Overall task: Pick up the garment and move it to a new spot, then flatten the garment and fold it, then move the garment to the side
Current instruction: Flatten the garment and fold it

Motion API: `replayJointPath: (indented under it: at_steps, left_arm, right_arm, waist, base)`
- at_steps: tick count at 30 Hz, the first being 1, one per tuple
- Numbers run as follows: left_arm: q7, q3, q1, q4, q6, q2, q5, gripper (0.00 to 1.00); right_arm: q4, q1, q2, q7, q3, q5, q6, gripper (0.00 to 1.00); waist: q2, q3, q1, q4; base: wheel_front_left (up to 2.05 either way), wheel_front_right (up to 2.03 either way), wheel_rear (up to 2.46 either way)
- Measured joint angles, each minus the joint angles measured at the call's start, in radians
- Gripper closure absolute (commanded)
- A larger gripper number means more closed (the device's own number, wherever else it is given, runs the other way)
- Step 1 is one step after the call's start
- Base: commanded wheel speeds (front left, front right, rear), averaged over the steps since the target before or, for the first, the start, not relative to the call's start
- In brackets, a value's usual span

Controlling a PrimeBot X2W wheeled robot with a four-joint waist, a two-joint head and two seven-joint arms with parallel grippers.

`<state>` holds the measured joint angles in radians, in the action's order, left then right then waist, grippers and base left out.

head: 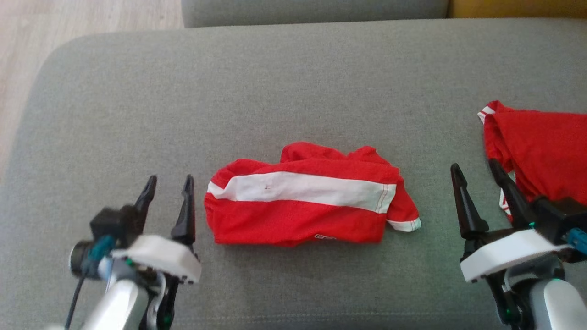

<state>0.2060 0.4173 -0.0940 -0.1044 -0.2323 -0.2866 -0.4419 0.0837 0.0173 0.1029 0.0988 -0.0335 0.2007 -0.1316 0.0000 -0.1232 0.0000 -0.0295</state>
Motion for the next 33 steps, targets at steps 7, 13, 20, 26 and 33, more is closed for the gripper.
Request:
replayJointPath:
  at_steps: [7,13,20,26,33]
  left_arm:
    - [-0.202,0.038,-0.169,-0.164,0.087,0.034,-0.100,0.00]
    - [-0.322,0.053,-0.245,-0.325,0.139,0.049,-0.165,0.00]
    - [-0.365,0.054,-0.287,-0.405,0.163,0.050,-0.188,0.57]
    - [-0.380,0.064,-0.306,-0.438,0.180,0.050,-0.190,1.00]
    - [-0.370,0.081,-0.318,-0.449,0.181,0.060,-0.190,1.00]
  right_arm:
    - [0.000,-0.007,-0.002,0.000,-0.008,0.000,0.000,0.00]
    - [-0.008,-0.017,-0.003,-0.001,-0.017,0.000,0.000,0.00]
    - [-0.019,-0.030,-0.004,-0.002,-0.013,0.001,0.000,0.00]
    - [-0.048,-0.030,-0.002,0.025,-0.038,0.026,0.000,0.00]
    - [-0.093,-0.033,0.009,0.133,-0.146,0.101,0.000,0.00]
  waist:
    - [0.0000,-0.051,0.0000,0.005]
    - [0.0000,-0.084,0.0000,0.022]
    - [0.0000,-0.094,0.0000,0.036]
    - [0.0000,-0.094,0.0000,0.040]
    - [0.0000,-0.098,0.0000,0.028]
  base:
    - [0.00,0.00,0.00]
    - [0.00,0.00,0.00]
    - [0.00,0.00,0.00]
    - [0.00,0.00,0.00]
    - [0.00,0.00,0.00]
